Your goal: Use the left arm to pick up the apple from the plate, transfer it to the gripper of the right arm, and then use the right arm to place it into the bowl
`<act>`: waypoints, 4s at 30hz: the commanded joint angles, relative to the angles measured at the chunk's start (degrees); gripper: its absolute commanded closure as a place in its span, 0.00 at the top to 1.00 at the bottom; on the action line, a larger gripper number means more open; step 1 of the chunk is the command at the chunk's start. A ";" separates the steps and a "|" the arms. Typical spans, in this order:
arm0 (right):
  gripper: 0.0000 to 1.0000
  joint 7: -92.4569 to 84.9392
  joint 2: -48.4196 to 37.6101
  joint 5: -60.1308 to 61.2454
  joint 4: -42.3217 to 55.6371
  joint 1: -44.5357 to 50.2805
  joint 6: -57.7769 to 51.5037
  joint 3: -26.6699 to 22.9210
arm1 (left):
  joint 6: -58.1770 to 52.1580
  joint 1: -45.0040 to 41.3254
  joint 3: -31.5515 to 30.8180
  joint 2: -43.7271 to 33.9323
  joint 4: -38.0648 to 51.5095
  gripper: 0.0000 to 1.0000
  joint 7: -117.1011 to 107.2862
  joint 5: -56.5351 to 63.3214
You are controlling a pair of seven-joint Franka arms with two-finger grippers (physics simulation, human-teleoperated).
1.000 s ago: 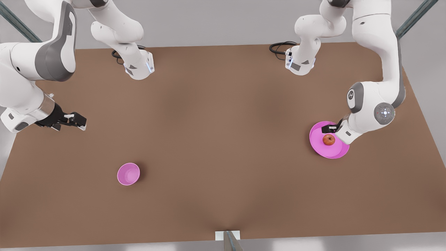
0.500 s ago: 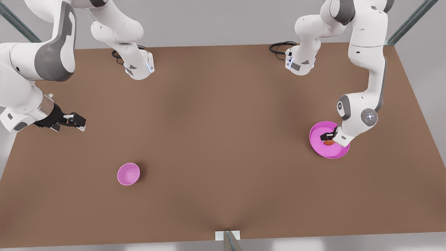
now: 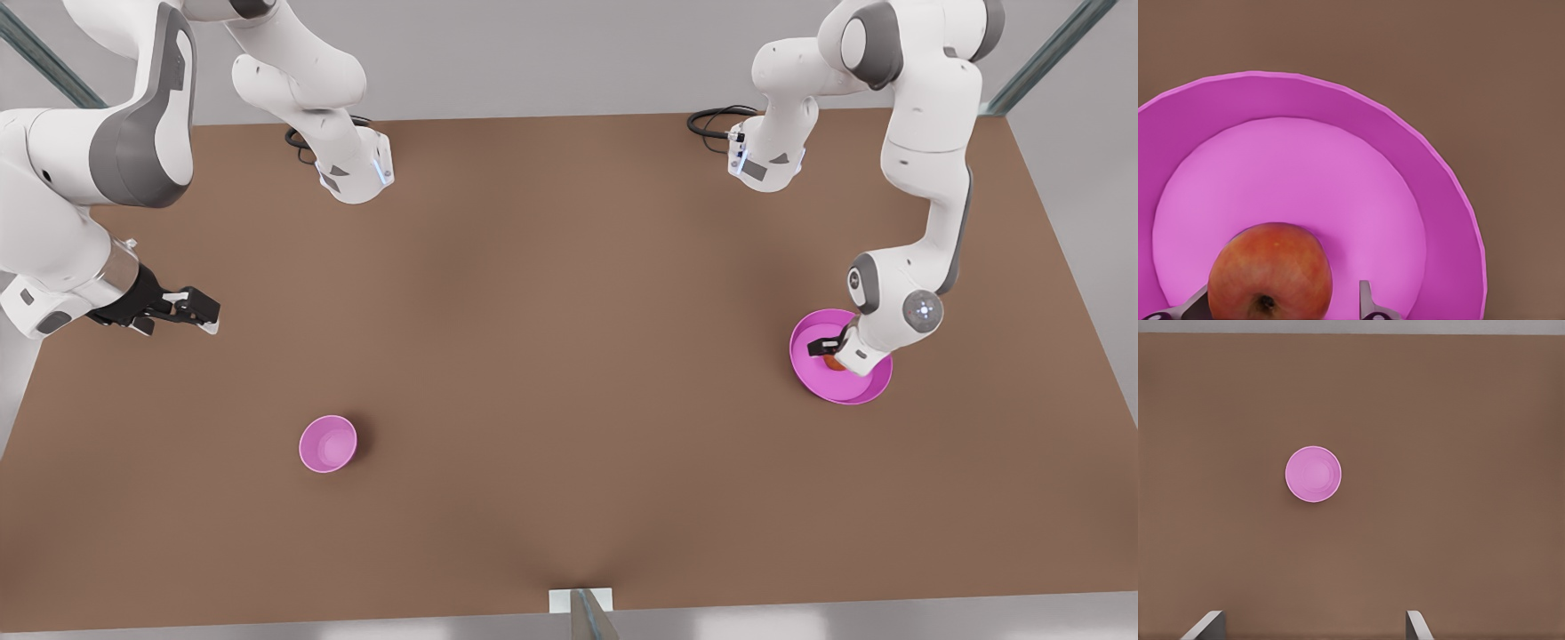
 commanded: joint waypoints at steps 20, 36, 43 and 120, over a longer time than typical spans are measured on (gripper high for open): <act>1.00 -0.47 -0.06 0.04 0.03 -0.05 -0.14 -0.02 | 1.19 0.32 0.00 0.77 0.98 0.74 1.36 1.11; 1.00 2.07 0.73 4.07 0.38 0.65 0.56 0.95 | 0.92 -5.48 -17.66 -6.35 14.42 0.68 28.59 -21.04; 1.00 11.48 17.25 32.18 12.42 0.21 11.71 0.77 | -15.34 -5.65 -21.44 -2.49 24.45 0.64 74.63 -50.73; 0.60 -53.73 37.12 99.00 -6.83 13.75 22.19 9.56 | 0.75 -16.82 -40.16 36.28 60.92 0.70 121.24 -73.34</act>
